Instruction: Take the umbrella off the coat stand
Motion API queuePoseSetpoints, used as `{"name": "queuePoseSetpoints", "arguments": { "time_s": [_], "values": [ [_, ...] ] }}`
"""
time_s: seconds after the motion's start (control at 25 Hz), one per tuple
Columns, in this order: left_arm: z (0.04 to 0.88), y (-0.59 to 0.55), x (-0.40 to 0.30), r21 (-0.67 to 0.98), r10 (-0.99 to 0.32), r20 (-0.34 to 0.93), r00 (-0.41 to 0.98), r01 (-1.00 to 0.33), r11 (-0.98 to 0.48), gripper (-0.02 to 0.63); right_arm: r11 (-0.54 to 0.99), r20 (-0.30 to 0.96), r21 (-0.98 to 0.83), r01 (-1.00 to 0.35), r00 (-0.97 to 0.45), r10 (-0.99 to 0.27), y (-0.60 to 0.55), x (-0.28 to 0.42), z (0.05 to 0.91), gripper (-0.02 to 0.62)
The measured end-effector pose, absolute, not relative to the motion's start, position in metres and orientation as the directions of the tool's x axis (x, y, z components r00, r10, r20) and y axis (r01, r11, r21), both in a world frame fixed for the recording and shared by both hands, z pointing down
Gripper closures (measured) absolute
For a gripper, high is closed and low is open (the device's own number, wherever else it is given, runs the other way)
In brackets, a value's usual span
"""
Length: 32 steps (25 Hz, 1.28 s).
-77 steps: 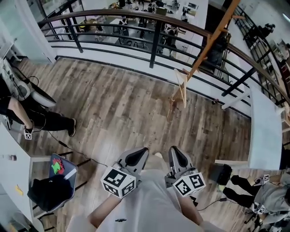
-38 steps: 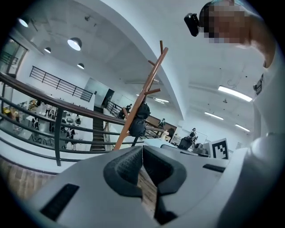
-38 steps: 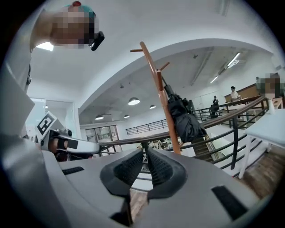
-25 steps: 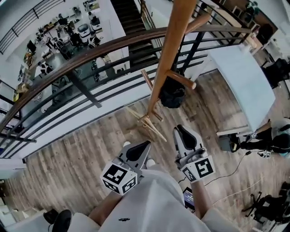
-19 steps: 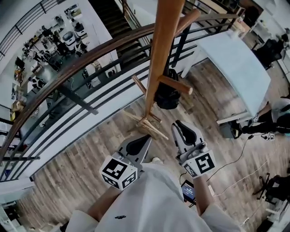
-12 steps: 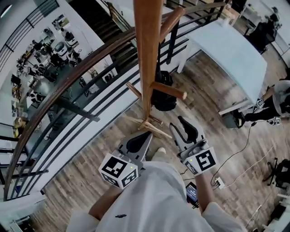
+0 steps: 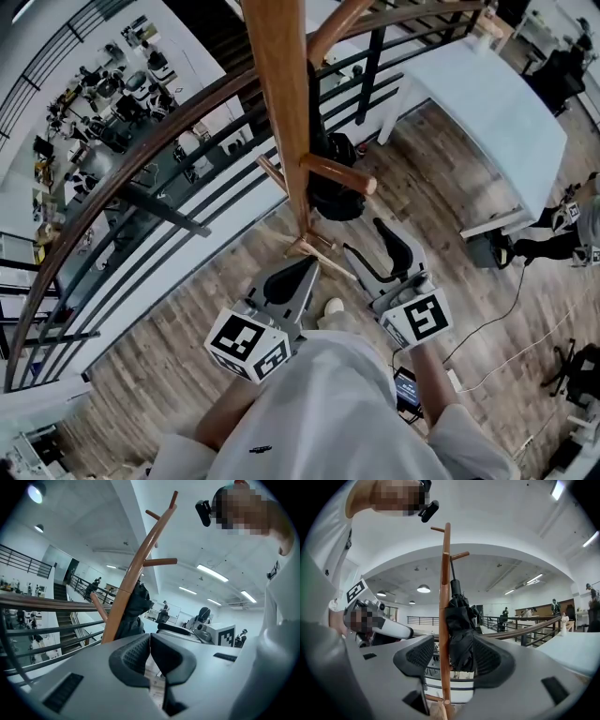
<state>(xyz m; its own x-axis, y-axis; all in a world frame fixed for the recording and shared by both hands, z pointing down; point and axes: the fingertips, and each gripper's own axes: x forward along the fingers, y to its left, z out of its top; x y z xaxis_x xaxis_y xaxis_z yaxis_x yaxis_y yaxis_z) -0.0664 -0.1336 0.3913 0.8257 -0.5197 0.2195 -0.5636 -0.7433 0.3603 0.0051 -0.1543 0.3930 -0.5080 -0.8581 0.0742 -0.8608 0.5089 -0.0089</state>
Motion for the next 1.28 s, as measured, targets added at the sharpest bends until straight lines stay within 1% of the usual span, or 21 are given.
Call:
{"name": "queuePoseSetpoints", "arguments": {
  "time_s": [0.08,0.24,0.52,0.88,1.08,1.28],
  "values": [
    [0.394,-0.134,-0.065,0.363,-0.540,0.216,0.813,-0.580,-0.729,0.583,0.514,0.073,0.002,-0.858,-0.513,-0.855,-0.159,0.007,0.396,0.330],
    [0.400,-0.138,-0.065,0.362,-0.576,0.223,0.787,-0.615,-0.700,0.583,0.516,0.071,0.001,-0.857,-0.515,-0.854,-0.175,0.009,0.399,0.311],
    [0.398,-0.144,-0.058,0.356,-0.615,0.242,0.751,-0.658,-0.664,0.583,0.543,0.044,0.005,-0.840,-0.542,-0.839,-0.197,0.013,0.386,0.290],
    [0.396,-0.142,-0.057,0.355,-0.632,0.253,0.732,-0.679,-0.643,0.583,0.606,0.061,0.021,-0.796,-0.603,-0.795,-0.219,0.001,0.384,0.272],
    [0.401,-0.145,-0.049,0.358,-0.634,0.266,0.726,-0.686,-0.634,0.583,0.664,0.073,0.022,-0.748,-0.661,-0.747,-0.236,-0.007,0.383,0.270],
    [0.404,-0.145,-0.048,0.351,-0.631,0.276,0.725,-0.687,-0.636,0.583,0.749,0.137,-0.021,-0.662,-0.744,-0.654,-0.245,-0.018,0.392,0.270]
  ]
}}
